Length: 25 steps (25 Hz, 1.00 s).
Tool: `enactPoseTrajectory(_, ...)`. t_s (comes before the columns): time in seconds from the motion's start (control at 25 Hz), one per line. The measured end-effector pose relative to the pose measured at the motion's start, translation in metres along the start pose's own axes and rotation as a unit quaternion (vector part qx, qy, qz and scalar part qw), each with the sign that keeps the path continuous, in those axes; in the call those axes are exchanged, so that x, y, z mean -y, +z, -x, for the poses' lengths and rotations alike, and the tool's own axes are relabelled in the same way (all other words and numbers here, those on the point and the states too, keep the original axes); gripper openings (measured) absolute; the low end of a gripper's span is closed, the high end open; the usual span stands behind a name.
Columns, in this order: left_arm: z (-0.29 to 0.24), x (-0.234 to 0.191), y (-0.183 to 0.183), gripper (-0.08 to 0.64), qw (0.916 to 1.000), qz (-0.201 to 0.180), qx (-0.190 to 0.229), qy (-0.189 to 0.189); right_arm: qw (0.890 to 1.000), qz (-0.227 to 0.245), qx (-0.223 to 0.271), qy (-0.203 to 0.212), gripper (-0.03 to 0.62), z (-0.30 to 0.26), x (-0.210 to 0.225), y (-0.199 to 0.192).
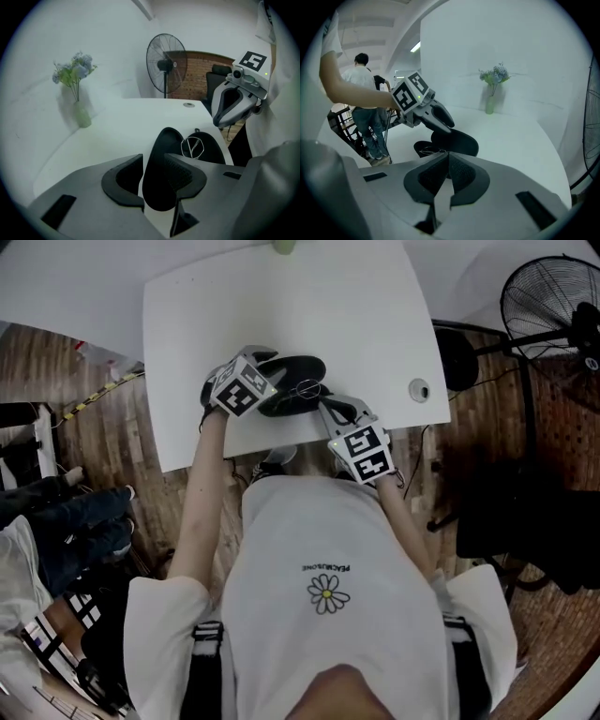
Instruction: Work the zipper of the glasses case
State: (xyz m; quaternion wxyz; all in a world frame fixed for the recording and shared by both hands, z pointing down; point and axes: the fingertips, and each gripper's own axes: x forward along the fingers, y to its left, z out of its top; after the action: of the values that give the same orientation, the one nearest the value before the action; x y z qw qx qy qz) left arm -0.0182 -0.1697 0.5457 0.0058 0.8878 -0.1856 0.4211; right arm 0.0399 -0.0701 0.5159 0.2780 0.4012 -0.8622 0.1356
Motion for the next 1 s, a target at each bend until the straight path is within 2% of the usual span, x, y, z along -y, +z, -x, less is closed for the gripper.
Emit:
enactPoseTrajectory(0.16, -0.004, 0.003, -0.010, 0.130, 0.9996, -0.009, -0.026, -0.005, 1.000, -0.005, -0.018, 0.007, 0.008, -0.007, 0.003, -0.015)
enactPoseTrajectory(0.32, -0.005, 0.000, -0.007, 0.078, 0.9995, -0.018, -0.024, 0.009, 0.999, -0.035, -0.023, 0.025, 0.008, -0.012, 0.004, -0.021)
enactPoseTrajectory(0.76, -0.001, 0.002, -0.004, 0.035, 0.9979, -0.052, -0.036, 0.017, 0.998, -0.032, -0.032, 0.036, 0.008, -0.016, 0.003, -0.028)
enactPoseTrajectory(1.0, 0.014, 0.016, 0.007, 0.032, 0.9995, -0.019, -0.017, 0.020, 0.998, -0.043, -0.034, 0.024, 0.008, -0.018, 0.008, -0.035)
